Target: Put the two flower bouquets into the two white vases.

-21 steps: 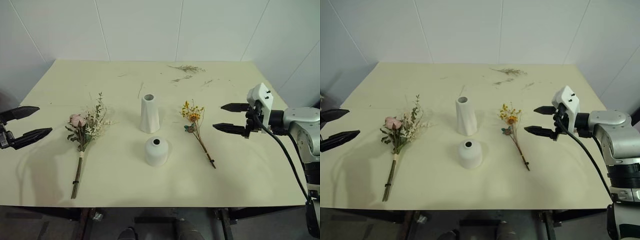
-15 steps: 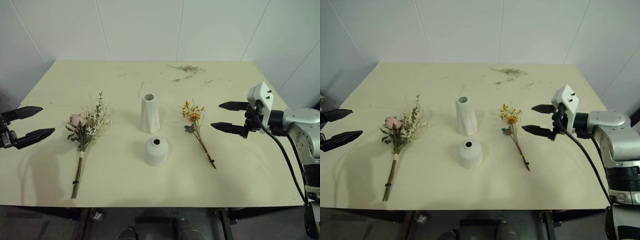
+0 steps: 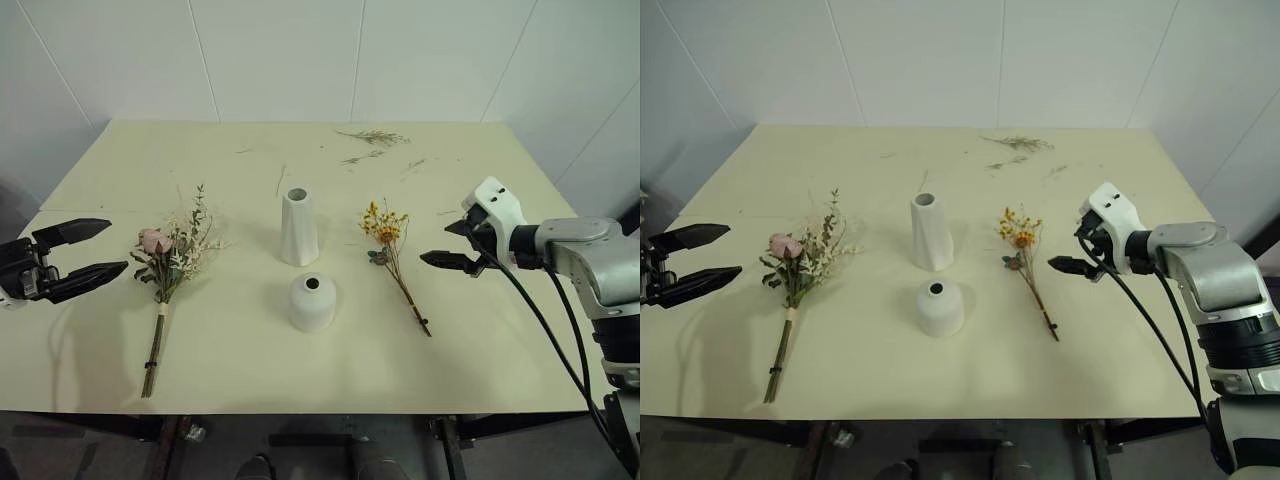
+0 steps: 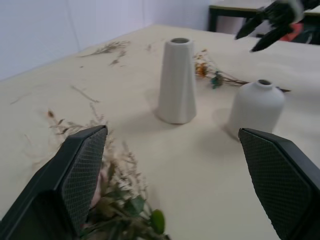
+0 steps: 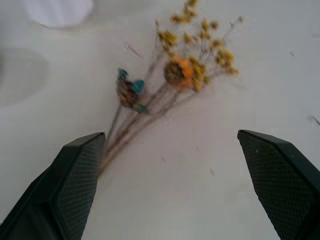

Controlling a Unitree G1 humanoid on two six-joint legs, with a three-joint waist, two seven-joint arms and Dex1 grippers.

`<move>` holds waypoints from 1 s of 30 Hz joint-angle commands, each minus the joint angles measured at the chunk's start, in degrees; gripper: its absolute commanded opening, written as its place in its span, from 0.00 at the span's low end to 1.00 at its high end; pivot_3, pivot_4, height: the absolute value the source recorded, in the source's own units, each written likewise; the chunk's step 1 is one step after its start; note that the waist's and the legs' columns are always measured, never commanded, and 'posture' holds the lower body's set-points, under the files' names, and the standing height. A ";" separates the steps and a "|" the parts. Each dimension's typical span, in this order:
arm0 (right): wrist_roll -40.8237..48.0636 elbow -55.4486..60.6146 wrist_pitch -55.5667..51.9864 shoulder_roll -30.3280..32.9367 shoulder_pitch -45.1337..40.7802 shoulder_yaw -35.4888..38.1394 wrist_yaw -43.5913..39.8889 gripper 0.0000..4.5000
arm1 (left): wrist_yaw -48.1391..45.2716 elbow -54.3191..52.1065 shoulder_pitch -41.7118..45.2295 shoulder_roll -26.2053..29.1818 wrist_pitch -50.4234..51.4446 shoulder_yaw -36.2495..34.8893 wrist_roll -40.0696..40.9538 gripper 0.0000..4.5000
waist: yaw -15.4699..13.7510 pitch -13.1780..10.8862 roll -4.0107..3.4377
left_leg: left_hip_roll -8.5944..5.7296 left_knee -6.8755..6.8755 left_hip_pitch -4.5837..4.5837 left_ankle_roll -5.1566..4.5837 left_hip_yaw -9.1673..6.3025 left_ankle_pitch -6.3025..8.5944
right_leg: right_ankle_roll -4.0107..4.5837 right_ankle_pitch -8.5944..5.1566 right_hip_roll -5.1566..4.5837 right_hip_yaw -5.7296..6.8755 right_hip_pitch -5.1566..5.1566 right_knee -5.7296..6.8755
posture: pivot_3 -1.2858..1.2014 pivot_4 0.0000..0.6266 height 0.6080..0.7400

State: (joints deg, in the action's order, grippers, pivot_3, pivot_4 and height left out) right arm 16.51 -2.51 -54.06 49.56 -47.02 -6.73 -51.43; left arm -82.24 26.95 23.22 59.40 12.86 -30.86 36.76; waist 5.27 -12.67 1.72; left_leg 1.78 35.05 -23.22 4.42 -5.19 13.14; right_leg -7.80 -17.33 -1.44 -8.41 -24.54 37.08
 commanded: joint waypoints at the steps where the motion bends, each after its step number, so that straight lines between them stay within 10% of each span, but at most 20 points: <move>1: 0.26 1.96 -6.30 -0.55 -4.22 -1.48 0.35 1.00 | 0.06 -5.04 -0.30 0.68 4.15 -2.06 3.56 1.00 | -0.07 0.00 0.00 | 0.00 0.00 -0.01 0.00 0.00 0.00 | -0.01 0.00 0.00 0.00 0.00 -0.01 | 0.52 0.24 1.00; 12: -0.63 5.97 -27.15 -7.27 -8.35 -7.44 10.37 1.00 | -2.67 -5.62 -0.55 2.14 8.19 -2.71 4.21 1.00 | -0.29 0.00 0.00 | 0.00 -0.02 -0.04 0.00 0.00 0.00 | -0.01 -0.01 -0.01 0.01 0.00 -0.05 | 0.52 0.24 1.00; 30: -1.73 1.41 -30.35 -13.68 -8.49 -7.81 19.00 1.00 | -1.75 -8.16 -2.47 1.97 9.10 -4.19 4.13 1.00 | -0.15 0.01 0.02 | 0.00 -0.05 -0.05 0.00 -0.01 0.01 | -0.01 0.00 -0.01 0.02 -0.01 -0.08 | 0.52 0.24 1.00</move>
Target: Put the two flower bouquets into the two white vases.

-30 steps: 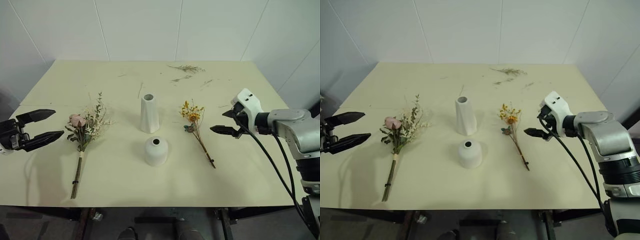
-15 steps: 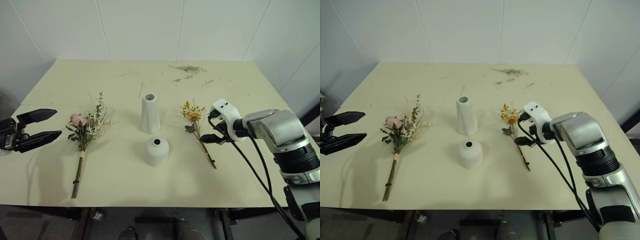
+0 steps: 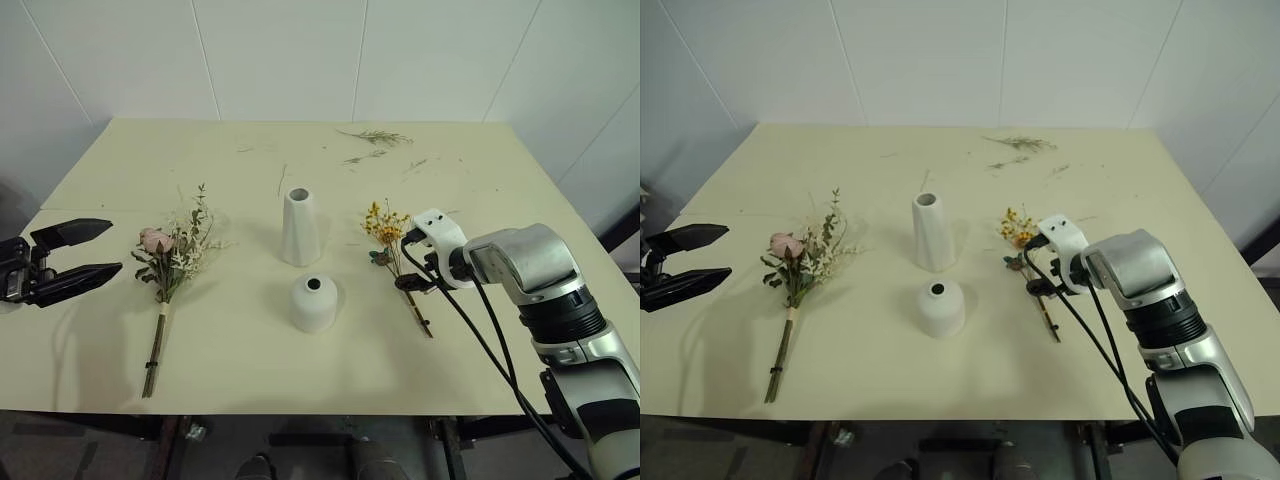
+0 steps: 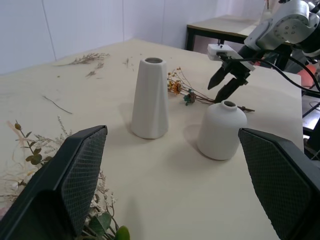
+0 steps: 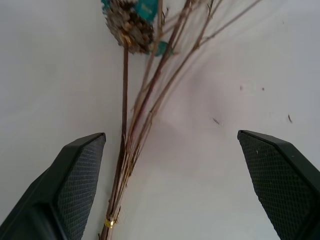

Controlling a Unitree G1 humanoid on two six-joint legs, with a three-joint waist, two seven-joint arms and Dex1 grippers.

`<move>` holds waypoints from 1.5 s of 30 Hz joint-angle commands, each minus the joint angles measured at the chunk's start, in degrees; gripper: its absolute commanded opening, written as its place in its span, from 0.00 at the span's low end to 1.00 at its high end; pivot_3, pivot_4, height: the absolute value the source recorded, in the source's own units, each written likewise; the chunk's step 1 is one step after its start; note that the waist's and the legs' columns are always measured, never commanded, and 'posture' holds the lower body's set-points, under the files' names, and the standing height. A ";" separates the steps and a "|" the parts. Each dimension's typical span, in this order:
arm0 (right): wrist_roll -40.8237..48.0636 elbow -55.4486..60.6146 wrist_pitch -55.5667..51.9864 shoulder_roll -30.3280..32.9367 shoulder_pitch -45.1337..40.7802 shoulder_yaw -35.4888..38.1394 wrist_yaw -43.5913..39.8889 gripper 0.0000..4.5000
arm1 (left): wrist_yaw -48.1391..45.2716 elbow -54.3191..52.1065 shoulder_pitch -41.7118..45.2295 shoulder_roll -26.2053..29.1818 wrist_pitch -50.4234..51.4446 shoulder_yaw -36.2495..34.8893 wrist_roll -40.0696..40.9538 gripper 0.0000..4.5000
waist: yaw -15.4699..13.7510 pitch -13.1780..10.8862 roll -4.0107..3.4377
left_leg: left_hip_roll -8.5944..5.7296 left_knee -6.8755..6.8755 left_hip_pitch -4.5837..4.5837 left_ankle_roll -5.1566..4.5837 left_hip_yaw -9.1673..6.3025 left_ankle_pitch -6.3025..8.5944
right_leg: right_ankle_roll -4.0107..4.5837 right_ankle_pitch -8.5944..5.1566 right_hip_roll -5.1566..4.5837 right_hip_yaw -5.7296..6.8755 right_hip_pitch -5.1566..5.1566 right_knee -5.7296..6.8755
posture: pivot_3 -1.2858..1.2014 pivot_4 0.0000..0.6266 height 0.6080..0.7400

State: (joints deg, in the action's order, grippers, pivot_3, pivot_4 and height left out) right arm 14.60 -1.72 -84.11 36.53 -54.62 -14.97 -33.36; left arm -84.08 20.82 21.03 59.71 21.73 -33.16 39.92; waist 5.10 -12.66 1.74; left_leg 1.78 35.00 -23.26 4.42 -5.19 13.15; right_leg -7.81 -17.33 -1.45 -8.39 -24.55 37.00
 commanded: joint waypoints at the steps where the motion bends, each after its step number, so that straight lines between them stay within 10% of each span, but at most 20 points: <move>1: 0.24 0.44 -0.32 -0.95 -0.61 0.38 0.96 1.00 | 0.21 -2.35 -0.41 1.59 0.43 -1.98 1.04 1.00 | 0.02 0.00 0.00 | 0.00 0.00 0.00 0.00 0.00 0.00 | 0.00 0.00 0.00 0.00 0.00 0.00 | 0.52 0.24 1.00; 8: 0.47 -0.05 -0.33 -2.52 0.20 0.50 1.15 0.96 | 0.76 -3.46 -1.07 1.28 0.96 -2.62 1.23 1.00 | 0.00 0.00 0.00 | 0.00 -0.02 0.00 0.00 0.00 0.00 | 0.00 0.00 0.00 0.00 0.01 -0.03 | 0.52 0.24 1.00; 21: 0.03 0.54 3.68 -5.08 0.97 4.04 2.82 0.03 | 0.82 -4.19 -2.18 1.36 1.74 -3.79 1.62 1.00 | 0.14 0.00 0.01 | 0.00 -0.01 0.00 0.00 0.00 0.00 | 0.00 0.00 0.00 0.00 0.00 -0.02 | 0.52 0.24 1.00; 45: 6.77 13.41 43.95 -21.16 5.63 23.13 8.73 0.01 | -8.42 4.52 12.02 3.01 -0.66 12.04 5.07 1.00 | 0.90 0.02 0.03 | 0.01 -0.26 -0.01 0.01 -0.07 0.00 | -0.02 0.00 0.00 0.05 -0.02 -0.05 | 0.52 0.24 1.00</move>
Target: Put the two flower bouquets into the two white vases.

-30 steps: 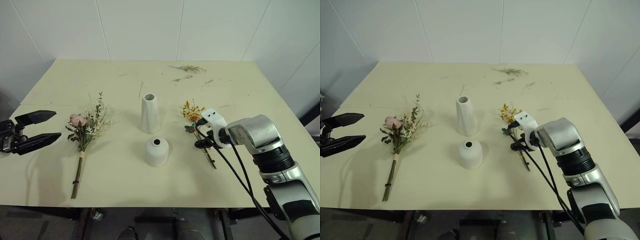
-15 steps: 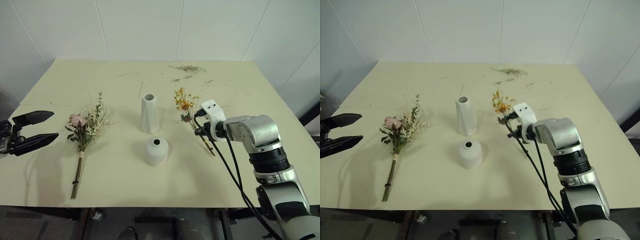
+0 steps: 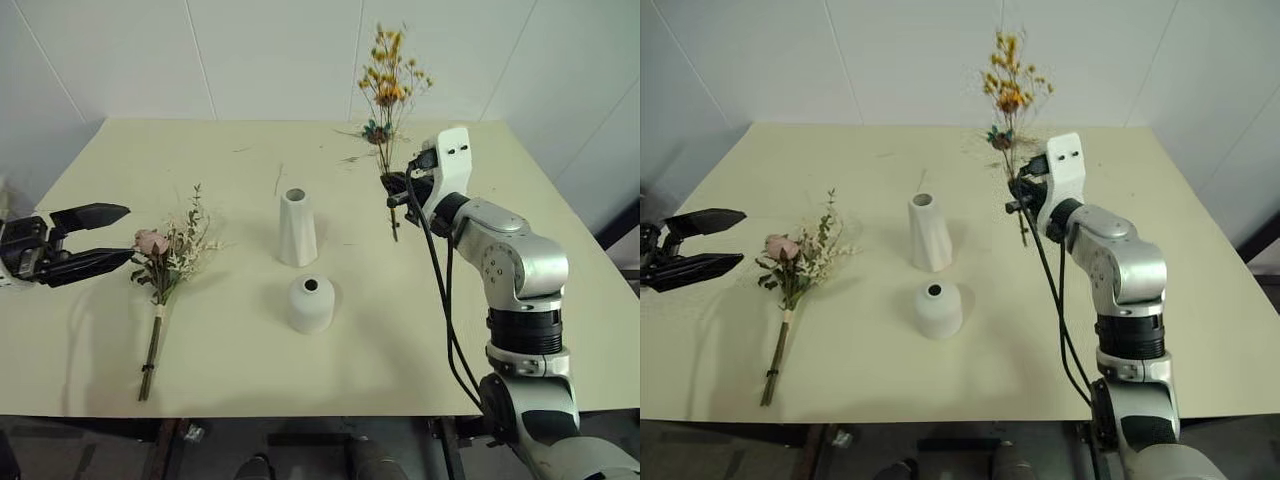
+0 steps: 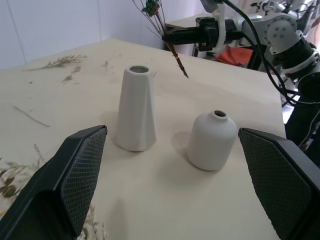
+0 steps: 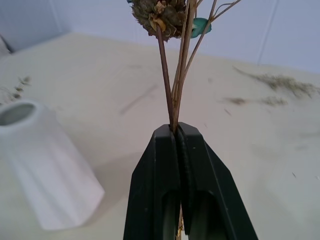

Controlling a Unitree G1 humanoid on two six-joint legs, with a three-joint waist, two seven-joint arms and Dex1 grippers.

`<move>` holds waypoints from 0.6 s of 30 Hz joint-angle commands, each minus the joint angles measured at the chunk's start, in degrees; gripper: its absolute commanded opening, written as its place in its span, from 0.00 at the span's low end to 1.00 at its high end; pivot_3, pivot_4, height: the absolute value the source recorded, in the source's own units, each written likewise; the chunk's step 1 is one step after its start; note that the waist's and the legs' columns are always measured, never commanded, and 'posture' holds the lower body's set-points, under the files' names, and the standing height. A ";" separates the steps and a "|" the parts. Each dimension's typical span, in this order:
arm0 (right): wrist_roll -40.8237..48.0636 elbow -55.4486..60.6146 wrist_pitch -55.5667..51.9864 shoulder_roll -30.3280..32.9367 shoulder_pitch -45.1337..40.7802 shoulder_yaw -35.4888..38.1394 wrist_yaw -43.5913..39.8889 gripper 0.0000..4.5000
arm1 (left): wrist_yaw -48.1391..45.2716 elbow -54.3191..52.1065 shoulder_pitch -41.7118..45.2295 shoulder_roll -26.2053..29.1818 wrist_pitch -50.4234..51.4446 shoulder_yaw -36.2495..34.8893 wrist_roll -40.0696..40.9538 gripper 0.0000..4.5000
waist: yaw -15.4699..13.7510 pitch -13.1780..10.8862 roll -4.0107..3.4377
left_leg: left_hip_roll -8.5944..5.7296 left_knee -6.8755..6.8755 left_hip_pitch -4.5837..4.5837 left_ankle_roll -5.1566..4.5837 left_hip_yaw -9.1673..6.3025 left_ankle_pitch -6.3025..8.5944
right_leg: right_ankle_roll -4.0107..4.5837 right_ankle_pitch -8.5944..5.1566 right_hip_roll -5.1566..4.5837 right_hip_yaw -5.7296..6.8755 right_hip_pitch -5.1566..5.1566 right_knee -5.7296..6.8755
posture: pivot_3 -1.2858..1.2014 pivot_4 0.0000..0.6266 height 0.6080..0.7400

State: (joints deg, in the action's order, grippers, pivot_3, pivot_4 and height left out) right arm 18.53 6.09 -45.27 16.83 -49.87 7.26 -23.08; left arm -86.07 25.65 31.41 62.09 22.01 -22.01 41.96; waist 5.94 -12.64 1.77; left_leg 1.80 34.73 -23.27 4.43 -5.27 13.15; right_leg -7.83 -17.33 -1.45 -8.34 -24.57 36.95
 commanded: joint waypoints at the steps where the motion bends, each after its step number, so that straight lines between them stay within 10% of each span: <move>1: 3.66 6.58 6.39 -1.90 1.44 0.67 -2.27 0.01 | -6.43 -0.63 1.72 0.58 -1.24 1.55 4.24 1.00 | 0.14 0.00 0.00 | 0.00 0.00 0.00 0.00 0.00 0.00 | 0.00 0.00 0.00 0.00 0.00 0.02 | 0.52 0.24 1.00; 18: 12.07 13.30 21.60 -5.56 9.42 -5.66 -13.69 0.01 | -6.43 -0.82 1.37 2.21 -12.46 9.47 10.87 1.00 | 0.38 0.00 0.00 | 0.01 0.09 0.02 0.00 -0.08 -0.01 | 0.03 -0.02 0.03 0.04 0.02 0.11 | 0.52 0.24 1.00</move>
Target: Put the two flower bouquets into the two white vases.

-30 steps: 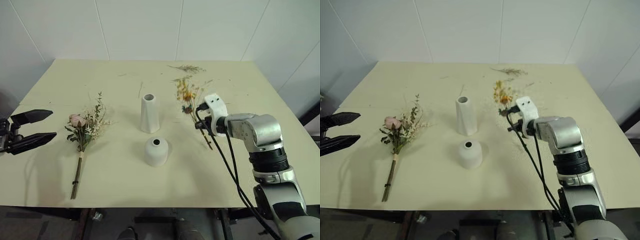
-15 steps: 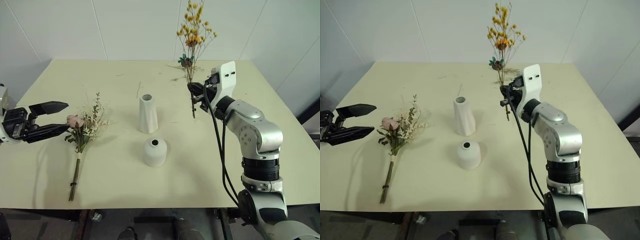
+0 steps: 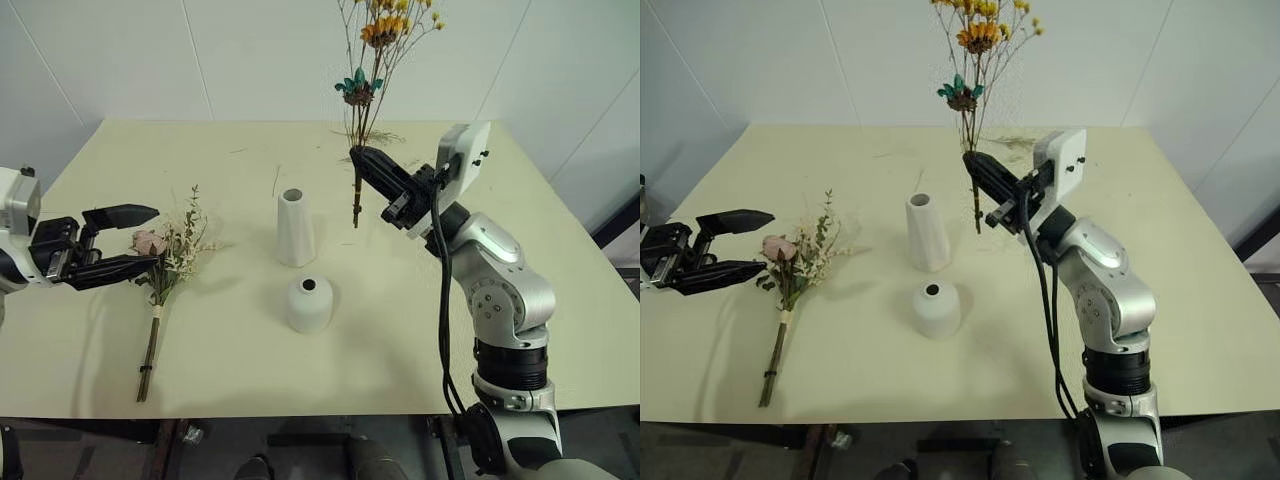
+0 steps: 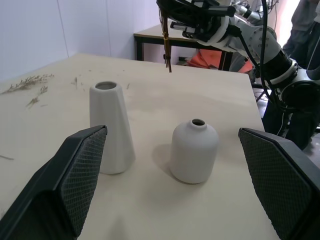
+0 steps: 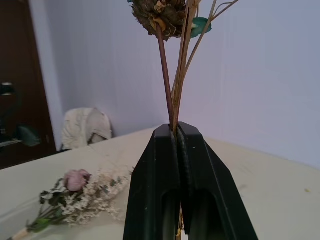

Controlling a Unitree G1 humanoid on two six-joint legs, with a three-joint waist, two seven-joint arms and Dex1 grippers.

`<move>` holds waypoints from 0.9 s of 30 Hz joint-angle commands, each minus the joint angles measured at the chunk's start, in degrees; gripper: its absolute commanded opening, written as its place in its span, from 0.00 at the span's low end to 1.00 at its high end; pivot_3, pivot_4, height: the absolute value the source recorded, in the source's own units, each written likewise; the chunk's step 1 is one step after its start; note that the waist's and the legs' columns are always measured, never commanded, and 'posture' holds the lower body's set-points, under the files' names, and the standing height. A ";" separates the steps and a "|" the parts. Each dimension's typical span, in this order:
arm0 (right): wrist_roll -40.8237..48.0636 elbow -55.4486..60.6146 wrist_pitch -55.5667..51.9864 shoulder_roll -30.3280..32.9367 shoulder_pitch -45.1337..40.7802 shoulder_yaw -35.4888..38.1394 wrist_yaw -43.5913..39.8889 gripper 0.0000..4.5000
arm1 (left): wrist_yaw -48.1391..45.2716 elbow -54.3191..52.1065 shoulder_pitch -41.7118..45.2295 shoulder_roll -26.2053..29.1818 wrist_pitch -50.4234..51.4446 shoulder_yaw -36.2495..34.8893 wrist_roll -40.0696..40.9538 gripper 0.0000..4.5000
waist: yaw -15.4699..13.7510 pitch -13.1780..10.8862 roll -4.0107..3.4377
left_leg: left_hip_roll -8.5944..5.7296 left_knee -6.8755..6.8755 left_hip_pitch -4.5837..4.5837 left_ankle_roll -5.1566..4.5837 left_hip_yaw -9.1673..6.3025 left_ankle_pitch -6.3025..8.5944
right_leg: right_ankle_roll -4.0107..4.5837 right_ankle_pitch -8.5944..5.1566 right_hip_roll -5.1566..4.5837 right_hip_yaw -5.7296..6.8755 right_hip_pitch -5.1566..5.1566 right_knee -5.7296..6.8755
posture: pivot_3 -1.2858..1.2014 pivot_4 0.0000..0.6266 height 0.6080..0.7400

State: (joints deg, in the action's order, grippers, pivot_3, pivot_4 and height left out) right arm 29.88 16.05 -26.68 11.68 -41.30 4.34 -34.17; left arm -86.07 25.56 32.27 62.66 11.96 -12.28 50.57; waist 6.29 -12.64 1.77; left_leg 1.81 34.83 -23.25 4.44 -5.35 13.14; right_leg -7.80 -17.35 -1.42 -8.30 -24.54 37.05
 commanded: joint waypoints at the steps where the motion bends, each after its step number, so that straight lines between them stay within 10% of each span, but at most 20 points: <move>1: 0.14 3.38 3.65 -0.30 1.24 -3.69 -2.84 0.01 | -6.43 -0.86 0.36 1.75 -2.62 -0.11 2.64 1.00 | 0.02 0.00 0.00 | 0.00 0.01 0.00 0.00 0.00 0.00 | 0.00 0.00 0.00 0.00 0.00 0.02 | 0.52 0.24 1.00; 27: 5.50 8.04 4.96 -3.76 5.54 -11.15 -3.25 0.01 | -6.43 -0.21 0.21 2.33 -2.56 5.18 6.39 1.00 | -0.44 0.01 0.02 | 0.01 0.08 0.00 0.00 -0.05 0.00 | 0.05 -0.04 0.02 0.04 0.03 0.04 | 0.52 0.24 1.00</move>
State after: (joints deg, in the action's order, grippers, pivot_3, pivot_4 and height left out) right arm 33.64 22.31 -21.83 8.20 -34.98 -7.29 -36.75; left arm -86.07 25.30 31.33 64.88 10.27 -6.75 56.06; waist 5.85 -12.63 1.79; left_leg 1.82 34.91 -23.26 4.44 -5.39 13.14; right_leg -7.75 -17.39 -1.40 -8.26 -24.52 37.09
